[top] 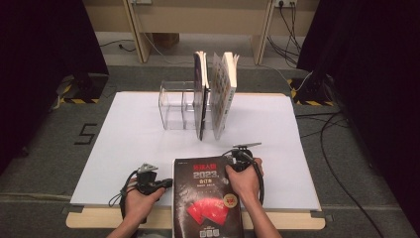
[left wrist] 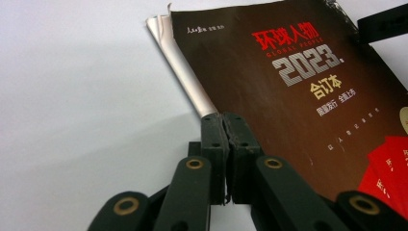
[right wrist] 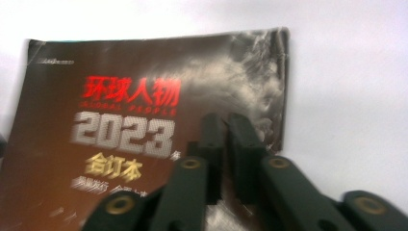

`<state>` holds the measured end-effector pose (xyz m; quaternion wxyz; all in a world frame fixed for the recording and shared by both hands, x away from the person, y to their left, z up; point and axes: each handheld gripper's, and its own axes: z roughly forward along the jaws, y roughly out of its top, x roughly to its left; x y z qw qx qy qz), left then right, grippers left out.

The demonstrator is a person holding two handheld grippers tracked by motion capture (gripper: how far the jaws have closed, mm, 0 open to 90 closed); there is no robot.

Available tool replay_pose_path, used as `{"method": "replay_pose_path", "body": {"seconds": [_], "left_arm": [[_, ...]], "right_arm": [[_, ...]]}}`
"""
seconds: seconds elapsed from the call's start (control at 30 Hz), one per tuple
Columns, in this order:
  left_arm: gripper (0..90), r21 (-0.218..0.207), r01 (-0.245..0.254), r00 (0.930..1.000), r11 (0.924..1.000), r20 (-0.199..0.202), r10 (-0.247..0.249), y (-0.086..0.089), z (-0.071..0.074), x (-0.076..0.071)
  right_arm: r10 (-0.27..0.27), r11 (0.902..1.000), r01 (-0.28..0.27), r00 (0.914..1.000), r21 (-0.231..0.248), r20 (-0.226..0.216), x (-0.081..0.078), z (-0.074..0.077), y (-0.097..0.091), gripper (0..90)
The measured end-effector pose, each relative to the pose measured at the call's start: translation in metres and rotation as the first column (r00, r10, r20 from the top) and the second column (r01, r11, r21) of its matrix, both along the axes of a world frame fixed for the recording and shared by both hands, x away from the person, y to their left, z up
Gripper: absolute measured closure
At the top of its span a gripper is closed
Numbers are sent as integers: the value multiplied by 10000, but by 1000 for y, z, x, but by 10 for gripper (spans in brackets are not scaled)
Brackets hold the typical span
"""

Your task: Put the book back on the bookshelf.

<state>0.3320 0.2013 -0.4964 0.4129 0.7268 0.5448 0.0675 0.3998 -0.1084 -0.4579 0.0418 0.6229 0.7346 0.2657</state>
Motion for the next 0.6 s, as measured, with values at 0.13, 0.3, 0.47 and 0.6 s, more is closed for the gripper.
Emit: {"method": "replay_pose_path", "body": {"seconds": [0.13, 0.3, 0.47, 0.6], "left_arm": [[833, -125, -69, 9998, 9999, 187, 72, 2, 4, -2], [755, -158, -26, 9978, 9999, 660, 36, 3, 10, -6], [694, -78, 153, 9952, 9999, 967, -145, -2, 12, -8], [684, 3, 309, 9942, 9995, 1029, -308, -4, 12, -9]], "right_arm": [[-156, 9998, 151, 9994, 154, 324, 6, 3, -11, 766], [-181, 9992, 162, 9985, 366, 522, 21, 0, -19, 694], [-101, 9985, 80, 9991, 539, 401, 32, -5, -19, 661], [-81, 9974, 57, 9994, 715, 339, 38, -7, -18, 649]]}}
